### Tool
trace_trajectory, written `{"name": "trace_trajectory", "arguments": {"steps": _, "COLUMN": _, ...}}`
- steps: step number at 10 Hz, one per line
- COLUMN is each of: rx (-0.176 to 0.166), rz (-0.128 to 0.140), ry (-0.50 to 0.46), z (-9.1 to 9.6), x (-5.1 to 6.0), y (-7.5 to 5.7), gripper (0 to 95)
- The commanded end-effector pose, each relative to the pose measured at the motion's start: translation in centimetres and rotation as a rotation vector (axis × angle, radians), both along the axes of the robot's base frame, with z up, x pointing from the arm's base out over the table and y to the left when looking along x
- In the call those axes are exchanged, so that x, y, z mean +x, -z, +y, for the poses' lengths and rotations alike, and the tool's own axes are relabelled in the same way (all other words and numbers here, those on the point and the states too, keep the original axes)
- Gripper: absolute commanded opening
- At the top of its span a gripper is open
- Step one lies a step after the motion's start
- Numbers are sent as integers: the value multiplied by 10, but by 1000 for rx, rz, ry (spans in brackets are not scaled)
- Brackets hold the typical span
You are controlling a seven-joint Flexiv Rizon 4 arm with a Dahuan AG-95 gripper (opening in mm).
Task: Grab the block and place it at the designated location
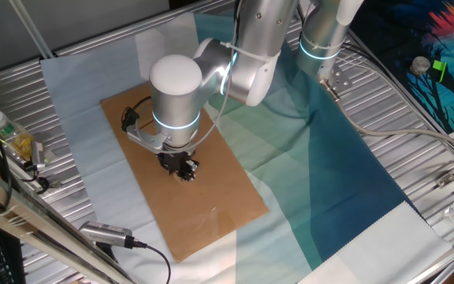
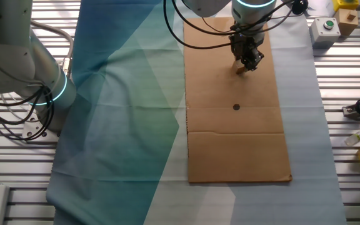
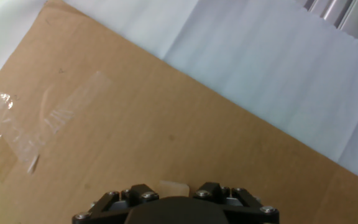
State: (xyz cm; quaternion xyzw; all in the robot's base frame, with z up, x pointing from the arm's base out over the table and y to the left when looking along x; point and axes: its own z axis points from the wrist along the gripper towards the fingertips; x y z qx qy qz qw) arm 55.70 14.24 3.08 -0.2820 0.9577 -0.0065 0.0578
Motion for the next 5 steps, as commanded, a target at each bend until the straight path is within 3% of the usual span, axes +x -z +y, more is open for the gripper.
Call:
{"name": "trace_trajectory", "arguments": {"steps": 1, "rx": -6, "rz": -5, "ry": 6, "z": -1, "x": 0, "y": 0, "gripper": 190}}
{"name": "trace_trajectory", "arguments": {"steps": 2, "rx": -9, "rz": -6, "ry": 15, "z": -1, "x": 0, "y": 0, "gripper": 0}}
{"name": "trace_trajectory", "arguments": {"steps": 5, "rx": -27, "rz": -6, "ry": 28, "z": 0, "x": 1, "y": 0, "gripper": 0}}
